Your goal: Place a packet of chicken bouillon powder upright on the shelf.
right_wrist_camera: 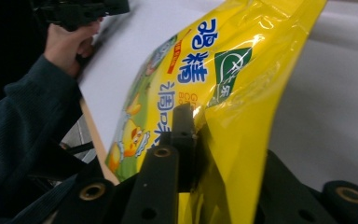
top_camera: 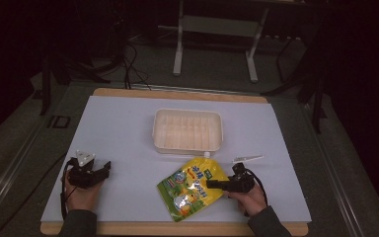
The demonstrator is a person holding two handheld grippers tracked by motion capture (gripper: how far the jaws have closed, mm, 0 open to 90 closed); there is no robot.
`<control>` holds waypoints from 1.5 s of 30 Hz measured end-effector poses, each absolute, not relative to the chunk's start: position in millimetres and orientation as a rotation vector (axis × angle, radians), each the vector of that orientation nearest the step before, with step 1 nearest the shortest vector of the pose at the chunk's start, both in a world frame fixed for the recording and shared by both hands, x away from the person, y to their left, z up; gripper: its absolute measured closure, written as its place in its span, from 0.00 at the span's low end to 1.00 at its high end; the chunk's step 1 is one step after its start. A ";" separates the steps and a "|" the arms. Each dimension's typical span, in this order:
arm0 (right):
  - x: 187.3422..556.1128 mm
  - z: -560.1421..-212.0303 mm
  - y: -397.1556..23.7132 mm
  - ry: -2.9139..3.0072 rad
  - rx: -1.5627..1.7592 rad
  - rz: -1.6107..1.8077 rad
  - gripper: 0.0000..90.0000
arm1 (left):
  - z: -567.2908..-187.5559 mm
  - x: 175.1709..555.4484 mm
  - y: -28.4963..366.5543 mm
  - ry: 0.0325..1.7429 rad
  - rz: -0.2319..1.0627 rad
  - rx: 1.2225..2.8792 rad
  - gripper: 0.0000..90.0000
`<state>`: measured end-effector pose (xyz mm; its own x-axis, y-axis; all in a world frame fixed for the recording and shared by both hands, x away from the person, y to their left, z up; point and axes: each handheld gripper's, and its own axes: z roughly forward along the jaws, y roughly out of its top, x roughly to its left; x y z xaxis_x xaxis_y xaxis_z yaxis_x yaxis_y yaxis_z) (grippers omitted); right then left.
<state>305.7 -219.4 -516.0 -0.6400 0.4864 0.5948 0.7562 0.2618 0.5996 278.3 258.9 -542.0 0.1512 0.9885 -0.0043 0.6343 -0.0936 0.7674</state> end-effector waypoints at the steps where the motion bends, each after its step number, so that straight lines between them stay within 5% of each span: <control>1: 305.3 -514.6 -219.0 -2.249 -1.136 -1.324 0.95 | -541.9 278.2 258.9 1.551 0.721 1.802 0.40; 45: 299.4 -442.2 -183.1 -2.158 -0.897 -1.539 1.00 | -541.7 276.6 258.4 1.545 0.743 1.787 0.40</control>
